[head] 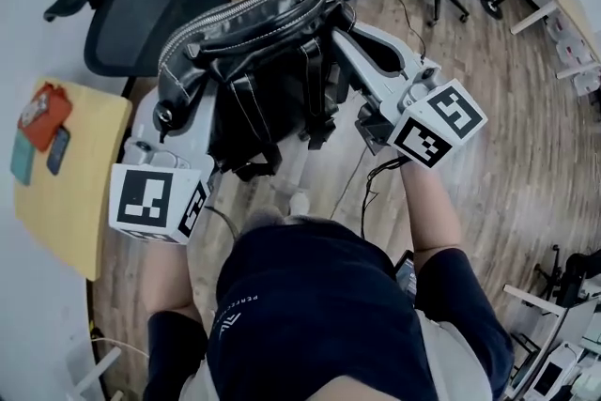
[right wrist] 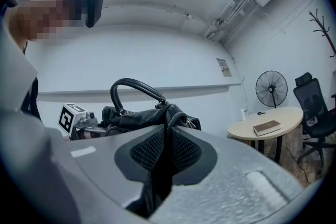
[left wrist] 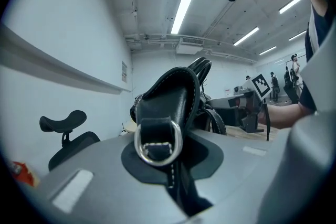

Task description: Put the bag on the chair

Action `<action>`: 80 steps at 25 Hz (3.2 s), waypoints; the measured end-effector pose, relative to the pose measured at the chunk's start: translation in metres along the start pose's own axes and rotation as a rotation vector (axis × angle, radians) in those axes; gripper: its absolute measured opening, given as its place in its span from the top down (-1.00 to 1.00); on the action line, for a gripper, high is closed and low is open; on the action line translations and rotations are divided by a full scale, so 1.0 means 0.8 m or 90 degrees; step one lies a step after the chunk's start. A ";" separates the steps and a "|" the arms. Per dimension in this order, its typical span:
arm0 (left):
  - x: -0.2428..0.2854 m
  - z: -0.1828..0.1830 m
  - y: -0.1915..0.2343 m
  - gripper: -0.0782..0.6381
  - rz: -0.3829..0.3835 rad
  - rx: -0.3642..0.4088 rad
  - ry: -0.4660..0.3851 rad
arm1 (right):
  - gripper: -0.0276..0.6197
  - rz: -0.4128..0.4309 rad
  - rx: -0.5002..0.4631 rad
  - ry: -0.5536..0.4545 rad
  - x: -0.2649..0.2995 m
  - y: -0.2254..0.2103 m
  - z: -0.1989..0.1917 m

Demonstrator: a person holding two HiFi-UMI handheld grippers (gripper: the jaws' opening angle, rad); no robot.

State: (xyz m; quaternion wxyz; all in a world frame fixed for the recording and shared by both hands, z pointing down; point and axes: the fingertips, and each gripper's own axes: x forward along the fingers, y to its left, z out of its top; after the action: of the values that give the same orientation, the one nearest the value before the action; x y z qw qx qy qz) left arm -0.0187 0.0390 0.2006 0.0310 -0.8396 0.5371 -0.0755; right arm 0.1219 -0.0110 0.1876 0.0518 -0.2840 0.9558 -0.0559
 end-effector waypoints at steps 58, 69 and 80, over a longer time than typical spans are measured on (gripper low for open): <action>0.496 -0.343 0.296 0.57 -0.136 -0.117 0.137 | 0.79 -0.206 0.178 0.225 0.355 -0.436 -0.301; 0.524 -0.426 0.324 0.50 -0.109 -0.147 0.179 | 0.78 -0.230 0.197 0.282 0.387 -0.463 -0.376; 0.513 -0.491 0.340 0.38 -0.061 -0.190 0.223 | 0.77 -0.212 0.204 0.324 0.402 -0.459 -0.425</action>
State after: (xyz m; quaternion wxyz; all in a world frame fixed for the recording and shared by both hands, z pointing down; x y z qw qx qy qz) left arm -0.1562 -0.4364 0.5902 -0.1904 -0.8338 0.4987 -0.1410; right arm 0.0067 -0.4671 0.5517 -0.1544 -0.4012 0.8577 -0.2820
